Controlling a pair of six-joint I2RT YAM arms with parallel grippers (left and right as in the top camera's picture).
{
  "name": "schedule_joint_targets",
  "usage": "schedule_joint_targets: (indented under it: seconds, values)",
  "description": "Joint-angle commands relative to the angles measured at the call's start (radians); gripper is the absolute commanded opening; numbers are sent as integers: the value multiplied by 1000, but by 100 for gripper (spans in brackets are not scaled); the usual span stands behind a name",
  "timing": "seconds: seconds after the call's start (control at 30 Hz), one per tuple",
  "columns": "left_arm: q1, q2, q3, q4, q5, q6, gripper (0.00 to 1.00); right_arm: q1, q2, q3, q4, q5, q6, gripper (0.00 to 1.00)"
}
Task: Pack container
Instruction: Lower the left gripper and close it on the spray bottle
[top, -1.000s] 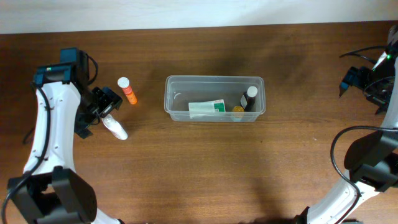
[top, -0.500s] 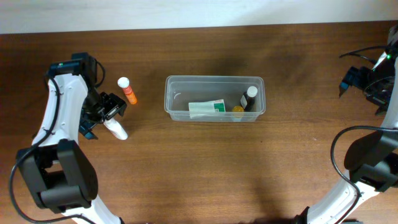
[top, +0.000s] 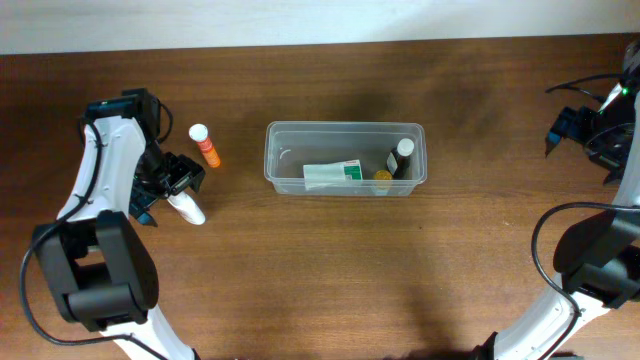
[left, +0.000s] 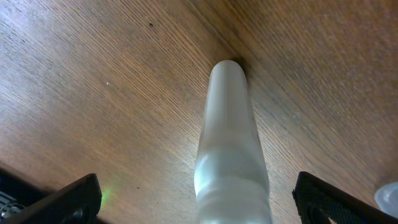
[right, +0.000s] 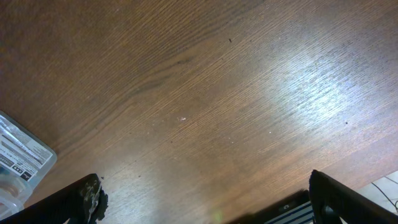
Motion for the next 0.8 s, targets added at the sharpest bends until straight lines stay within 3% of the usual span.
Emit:
schedule_joint_targets:
  seconds: [0.0,0.07,0.2,0.27,0.4,0.67,0.77]
  values:
    - [3,21,0,3,-17,9,99,0,-37,0,0,16,9,98]
    - [3,21,0,3,-17,9,91,0,-37,0,0,16,9,98]
    - [3,21,0,5,-17,9,61,0,-37,0,0,16,9,98]
    - [3,21,0,6,-17,9,54,0,-37,0,0,16,9,98]
    - [3,21,0,5,-17,9,48,0,-37,0,0,16,9,98]
    - [3,21,0,-2,-2,9,53,0,-37,0,0,16,9,98]
    - [3,21,0,-5,2,9,43,0,-37,0,0,16,9,98]
